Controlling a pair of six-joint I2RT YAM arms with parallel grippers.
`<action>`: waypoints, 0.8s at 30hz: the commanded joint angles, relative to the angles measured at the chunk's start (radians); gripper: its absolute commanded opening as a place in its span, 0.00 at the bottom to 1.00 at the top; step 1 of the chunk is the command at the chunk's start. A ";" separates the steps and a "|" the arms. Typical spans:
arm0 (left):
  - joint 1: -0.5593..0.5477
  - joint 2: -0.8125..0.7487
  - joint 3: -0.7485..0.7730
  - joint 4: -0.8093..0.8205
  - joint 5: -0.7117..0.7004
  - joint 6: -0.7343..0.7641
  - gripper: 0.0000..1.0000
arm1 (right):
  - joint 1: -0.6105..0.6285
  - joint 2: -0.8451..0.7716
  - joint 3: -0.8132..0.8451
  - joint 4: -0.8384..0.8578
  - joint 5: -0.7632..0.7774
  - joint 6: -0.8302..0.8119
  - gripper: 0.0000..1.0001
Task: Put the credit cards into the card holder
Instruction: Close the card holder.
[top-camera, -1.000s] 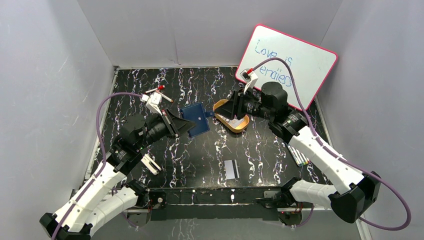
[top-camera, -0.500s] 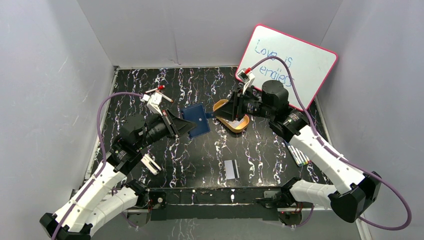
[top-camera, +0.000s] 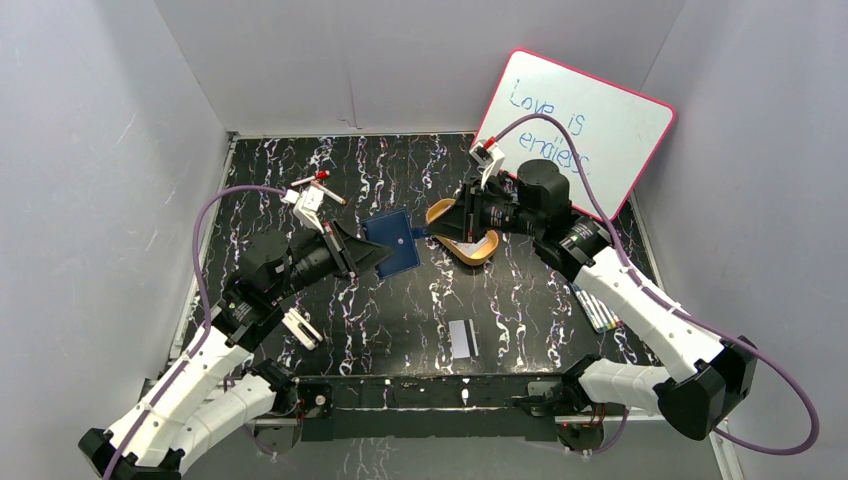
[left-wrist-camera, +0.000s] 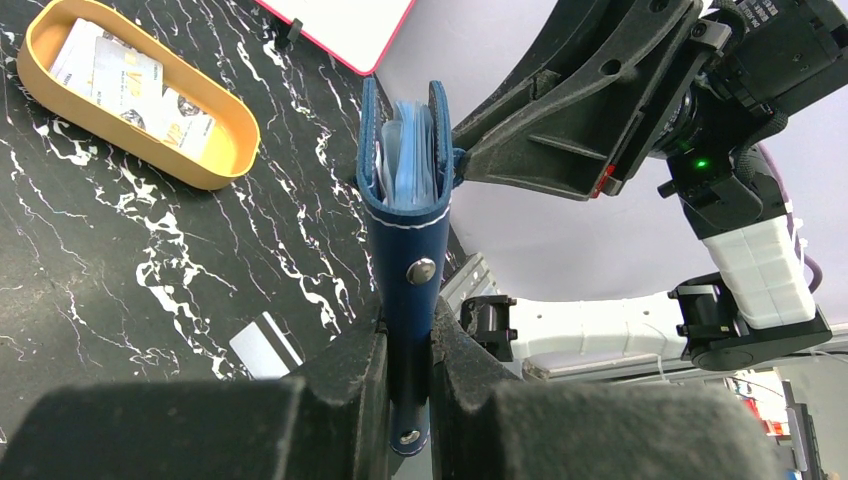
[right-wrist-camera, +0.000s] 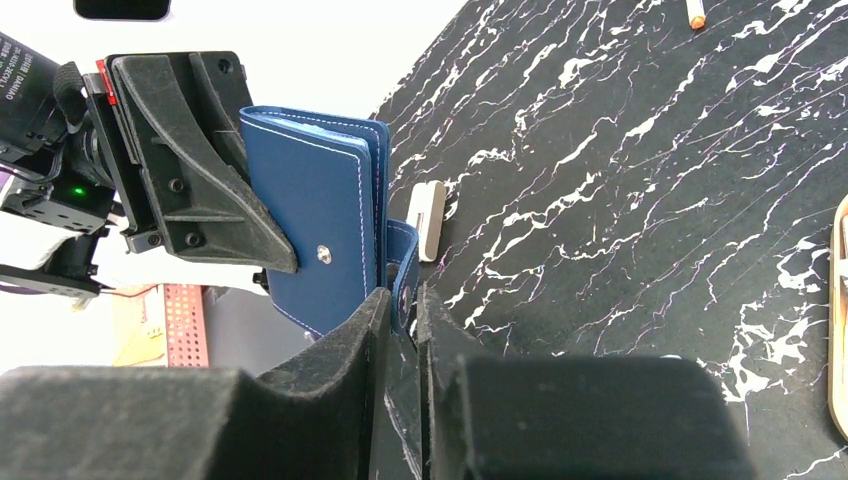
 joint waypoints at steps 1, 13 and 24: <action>0.005 -0.022 0.008 0.041 0.026 0.008 0.00 | -0.003 -0.010 0.056 0.023 -0.012 -0.001 0.21; 0.005 -0.024 0.009 0.041 0.023 0.009 0.00 | -0.003 -0.002 0.063 0.022 -0.052 -0.005 0.00; 0.005 0.037 0.051 0.026 -0.032 0.049 0.00 | 0.000 -0.008 0.077 0.010 -0.087 -0.060 0.00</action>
